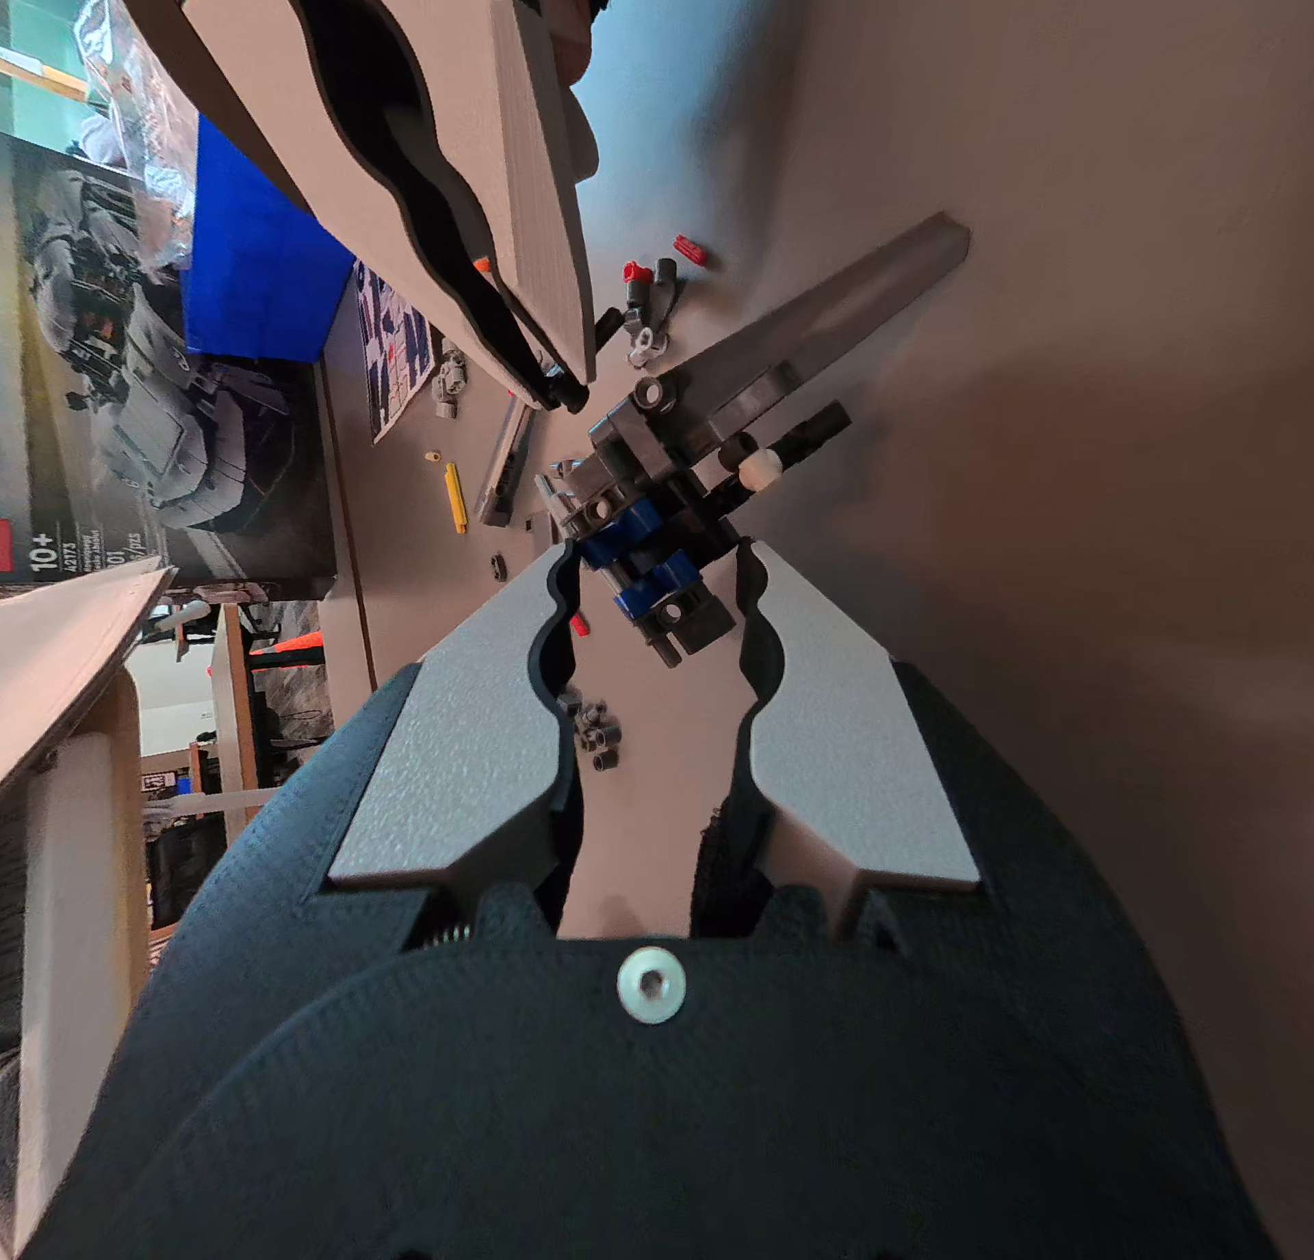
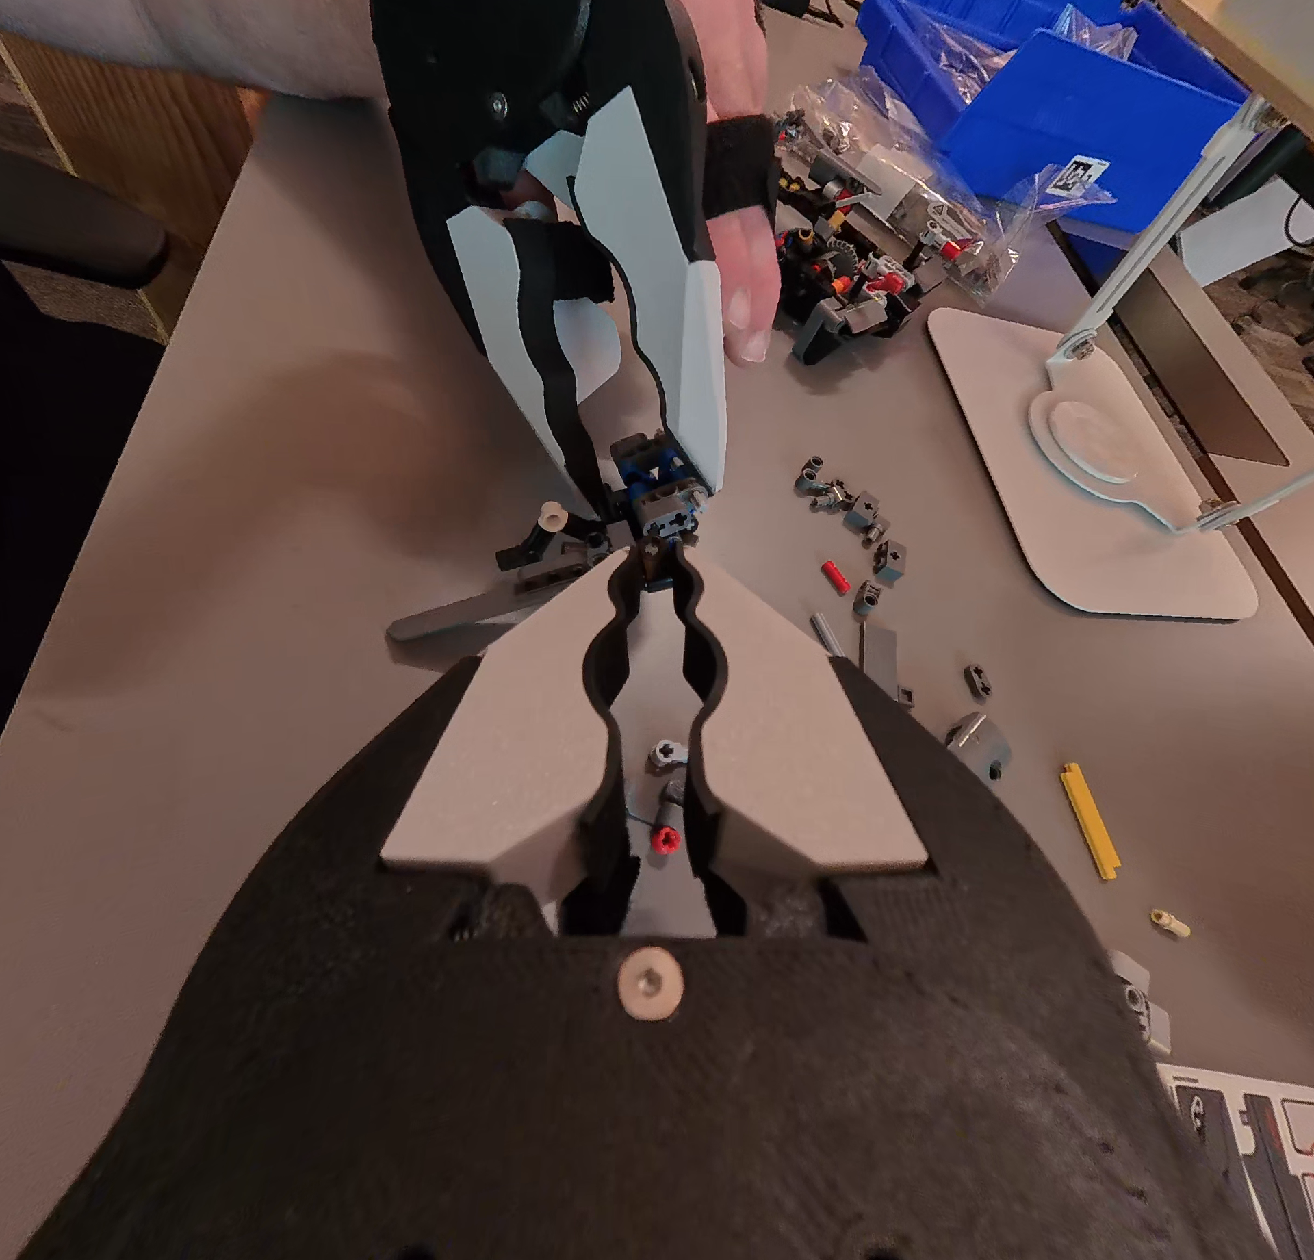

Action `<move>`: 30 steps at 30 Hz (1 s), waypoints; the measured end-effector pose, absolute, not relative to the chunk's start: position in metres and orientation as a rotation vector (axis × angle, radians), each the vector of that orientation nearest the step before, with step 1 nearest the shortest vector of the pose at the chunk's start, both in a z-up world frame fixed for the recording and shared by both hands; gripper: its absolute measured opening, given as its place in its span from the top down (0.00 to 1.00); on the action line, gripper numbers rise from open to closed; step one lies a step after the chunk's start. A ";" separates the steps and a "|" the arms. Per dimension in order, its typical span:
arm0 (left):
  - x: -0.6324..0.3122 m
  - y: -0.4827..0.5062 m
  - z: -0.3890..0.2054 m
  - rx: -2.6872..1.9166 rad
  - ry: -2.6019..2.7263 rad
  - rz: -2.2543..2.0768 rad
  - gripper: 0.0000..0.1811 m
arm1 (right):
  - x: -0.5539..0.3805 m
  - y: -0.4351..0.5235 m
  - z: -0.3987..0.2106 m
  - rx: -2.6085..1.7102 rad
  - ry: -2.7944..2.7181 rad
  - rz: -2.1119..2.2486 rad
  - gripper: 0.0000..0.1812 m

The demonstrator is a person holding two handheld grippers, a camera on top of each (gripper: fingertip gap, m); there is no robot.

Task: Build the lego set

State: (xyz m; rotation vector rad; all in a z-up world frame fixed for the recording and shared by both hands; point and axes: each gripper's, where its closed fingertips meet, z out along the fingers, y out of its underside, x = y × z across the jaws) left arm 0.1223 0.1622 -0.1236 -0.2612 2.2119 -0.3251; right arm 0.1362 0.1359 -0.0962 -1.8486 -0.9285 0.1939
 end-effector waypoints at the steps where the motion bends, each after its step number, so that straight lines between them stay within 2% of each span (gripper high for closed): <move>1: 0.122 0.162 -0.123 -0.259 2.208 -0.322 0.77 | 0.137 0.136 -0.096 -1.848 -0.927 0.193 0.97; 21: 0.120 0.167 -0.114 -0.312 2.200 -0.255 0.77 | 0.131 0.127 -0.090 -1.813 -0.956 0.277 0.97; 30: 0.117 0.167 -0.124 -0.348 2.259 -0.263 0.77 | 0.119 0.124 -0.113 -1.883 -1.038 0.319 0.97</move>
